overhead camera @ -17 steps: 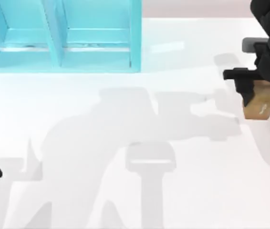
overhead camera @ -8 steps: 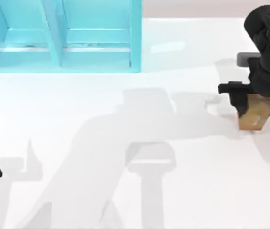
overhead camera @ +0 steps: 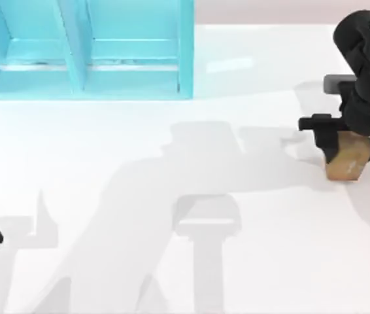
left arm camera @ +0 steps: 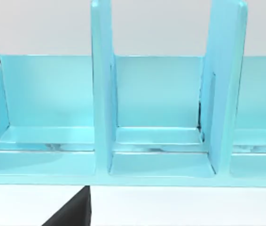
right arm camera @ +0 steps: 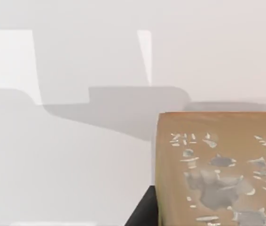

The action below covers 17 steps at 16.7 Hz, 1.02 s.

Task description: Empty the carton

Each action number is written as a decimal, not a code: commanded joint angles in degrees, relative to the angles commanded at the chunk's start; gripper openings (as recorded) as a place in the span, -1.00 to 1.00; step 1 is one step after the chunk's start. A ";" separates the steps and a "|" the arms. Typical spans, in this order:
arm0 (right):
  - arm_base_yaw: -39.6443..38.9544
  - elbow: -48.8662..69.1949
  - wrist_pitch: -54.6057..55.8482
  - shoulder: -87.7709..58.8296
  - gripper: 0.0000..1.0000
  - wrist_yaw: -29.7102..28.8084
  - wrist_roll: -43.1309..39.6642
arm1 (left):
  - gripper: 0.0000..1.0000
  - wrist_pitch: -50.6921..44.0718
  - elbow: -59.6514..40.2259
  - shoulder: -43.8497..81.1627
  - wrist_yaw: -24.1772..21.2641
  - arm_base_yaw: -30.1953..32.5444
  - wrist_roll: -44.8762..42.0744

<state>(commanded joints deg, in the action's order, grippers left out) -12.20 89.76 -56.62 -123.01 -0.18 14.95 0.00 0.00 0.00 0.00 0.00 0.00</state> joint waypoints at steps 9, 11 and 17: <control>0.00 0.00 0.00 0.00 0.96 0.00 0.00 | 1.00 0.00 0.00 0.00 0.00 0.00 0.00; 0.00 0.00 0.00 0.00 1.00 0.00 0.00 | 1.00 0.00 0.00 0.00 0.00 0.00 0.00; 0.00 0.00 0.00 0.00 1.00 0.00 0.00 | 1.00 0.00 0.00 0.00 0.00 0.00 0.00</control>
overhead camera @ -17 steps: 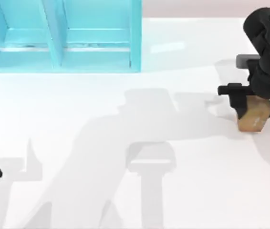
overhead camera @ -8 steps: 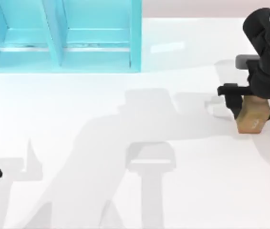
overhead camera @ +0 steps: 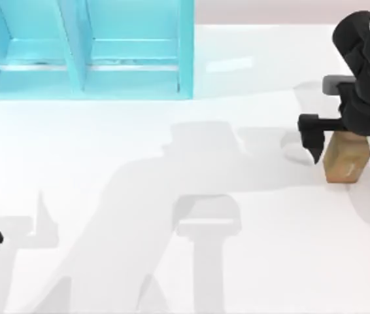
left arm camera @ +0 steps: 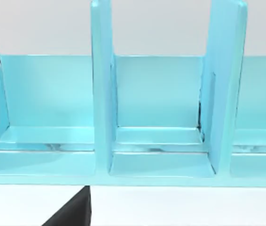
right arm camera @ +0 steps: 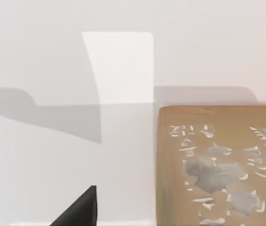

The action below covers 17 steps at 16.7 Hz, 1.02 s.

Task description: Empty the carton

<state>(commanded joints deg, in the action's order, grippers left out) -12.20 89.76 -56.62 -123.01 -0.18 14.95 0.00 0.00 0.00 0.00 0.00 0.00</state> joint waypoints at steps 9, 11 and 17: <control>0.19 9.75 -12.53 2.59 1.00 0.01 -0.11 | 1.00 0.00 0.00 0.00 0.00 0.00 0.00; 0.23 12.19 -15.71 3.40 1.00 0.02 -0.15 | 1.00 0.00 0.00 0.00 0.00 0.00 0.00; 0.29 12.88 -16.44 3.41 1.00 0.03 -0.29 | 1.00 0.00 0.00 0.00 0.00 0.00 0.00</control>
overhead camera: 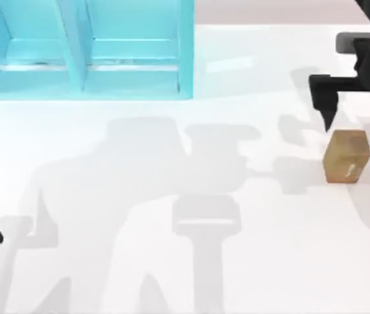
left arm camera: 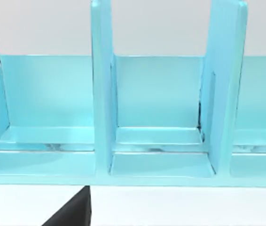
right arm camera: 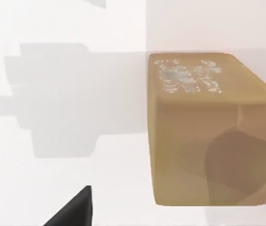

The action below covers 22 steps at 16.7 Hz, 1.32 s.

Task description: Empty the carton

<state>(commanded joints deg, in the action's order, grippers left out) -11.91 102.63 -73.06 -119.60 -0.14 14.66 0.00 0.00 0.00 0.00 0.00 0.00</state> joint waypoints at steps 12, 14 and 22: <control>34.18 7.70 -8.07 0.12 1.00 -0.13 -35.82 | 1.00 0.00 0.00 0.00 0.00 0.00 0.00; 38.50 8.33 -8.97 0.46 1.00 -0.16 -40.15 | 1.00 0.00 0.00 0.00 0.00 0.00 0.00; 40.63 7.86 -8.33 0.13 1.00 -0.20 -42.30 | 1.00 0.00 0.00 0.00 0.00 0.00 0.00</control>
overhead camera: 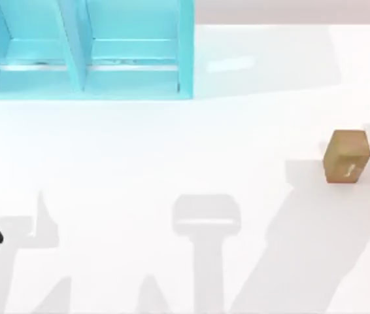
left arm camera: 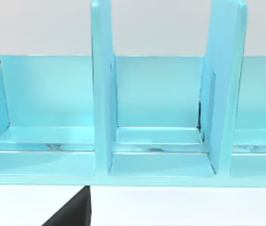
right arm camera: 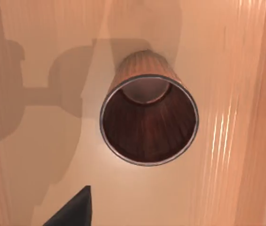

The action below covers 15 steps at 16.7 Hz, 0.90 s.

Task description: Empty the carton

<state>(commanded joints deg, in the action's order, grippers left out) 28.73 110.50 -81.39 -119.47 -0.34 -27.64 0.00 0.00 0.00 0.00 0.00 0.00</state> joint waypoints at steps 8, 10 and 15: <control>0.11 -13.26 14.41 -0.89 1.00 0.02 -0.14 | 1.00 0.00 0.00 0.00 0.00 0.00 0.00; -0.47 -15.74 17.12 -1.11 1.00 0.06 0.43 | 1.00 0.00 0.00 0.00 0.00 0.00 0.00; -0.30 -19.11 20.78 -1.35 1.00 0.01 0.34 | 1.00 0.00 0.00 0.00 0.00 0.00 0.00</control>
<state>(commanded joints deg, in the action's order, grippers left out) 28.42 91.39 -60.61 -120.82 -0.33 -27.30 0.00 0.00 0.00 0.00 0.00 0.00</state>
